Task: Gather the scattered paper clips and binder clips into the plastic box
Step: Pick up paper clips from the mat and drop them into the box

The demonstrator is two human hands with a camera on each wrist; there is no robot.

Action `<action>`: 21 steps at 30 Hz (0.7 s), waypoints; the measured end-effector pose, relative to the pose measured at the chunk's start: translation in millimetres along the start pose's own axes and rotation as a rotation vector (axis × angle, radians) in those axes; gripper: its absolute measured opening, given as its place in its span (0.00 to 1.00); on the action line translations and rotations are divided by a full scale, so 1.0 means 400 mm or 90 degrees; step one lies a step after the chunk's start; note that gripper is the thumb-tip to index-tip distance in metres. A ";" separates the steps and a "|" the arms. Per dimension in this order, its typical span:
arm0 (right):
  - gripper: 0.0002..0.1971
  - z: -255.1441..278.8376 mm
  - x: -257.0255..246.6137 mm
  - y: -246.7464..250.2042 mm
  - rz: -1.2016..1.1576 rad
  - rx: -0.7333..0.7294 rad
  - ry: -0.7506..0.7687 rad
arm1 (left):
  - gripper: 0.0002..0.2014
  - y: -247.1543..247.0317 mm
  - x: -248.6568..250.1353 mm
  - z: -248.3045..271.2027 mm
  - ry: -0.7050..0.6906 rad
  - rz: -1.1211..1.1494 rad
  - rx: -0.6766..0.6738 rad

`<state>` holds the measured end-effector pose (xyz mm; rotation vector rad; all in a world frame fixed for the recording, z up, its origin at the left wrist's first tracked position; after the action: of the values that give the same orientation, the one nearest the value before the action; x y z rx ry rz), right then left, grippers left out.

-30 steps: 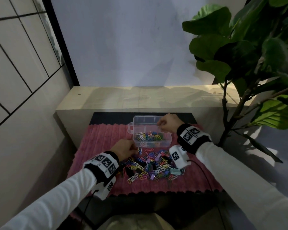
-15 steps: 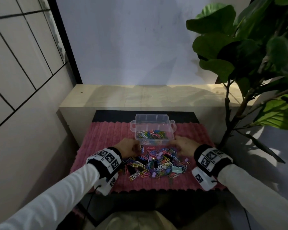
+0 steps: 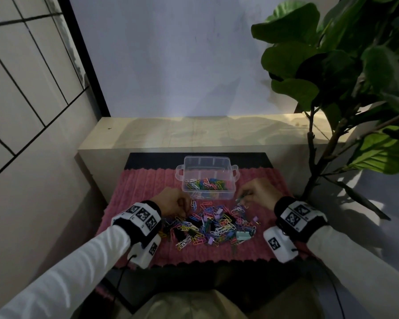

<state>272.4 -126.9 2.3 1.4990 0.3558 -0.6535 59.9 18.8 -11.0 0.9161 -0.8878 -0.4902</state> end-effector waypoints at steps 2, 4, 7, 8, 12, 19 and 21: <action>0.08 -0.002 0.001 0.021 -0.086 0.023 -0.038 | 0.08 0.013 -0.012 0.003 0.001 0.045 0.038; 0.09 -0.010 -0.004 0.036 -0.142 0.019 -0.065 | 0.07 0.033 -0.022 0.008 0.000 0.099 0.065; 0.09 -0.040 -0.027 0.058 -0.182 0.042 -0.043 | 0.06 0.069 -0.028 0.019 -0.013 0.239 0.080; 0.08 -0.054 -0.037 0.063 -0.204 0.061 -0.040 | 0.07 0.082 -0.030 0.024 -0.019 0.285 0.089; 0.06 -0.109 -0.077 0.057 -0.226 0.136 -0.073 | 0.09 0.116 -0.036 0.034 -0.018 0.368 0.136; 0.12 -0.122 -0.112 0.011 0.008 0.084 -0.071 | 0.06 0.148 -0.018 -0.016 0.003 0.280 0.160; 0.11 -0.092 -0.113 0.017 -0.006 0.116 -0.042 | 0.06 0.154 0.000 -0.046 0.003 0.249 0.164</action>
<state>247.4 -82.8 32.5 1.6444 0.2591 -0.7576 75.5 60.6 35.2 0.9446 -1.1115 -0.0366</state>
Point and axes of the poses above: each hand's wrist, its own z-axis away from the middle knuckle, its own y-axis out of the back of the hand, x = y × z, the point moved 2 cm from there along -z, towards the middle knuckle, and after that the axes turned 3 degrees about y, right-handed, at the moved point
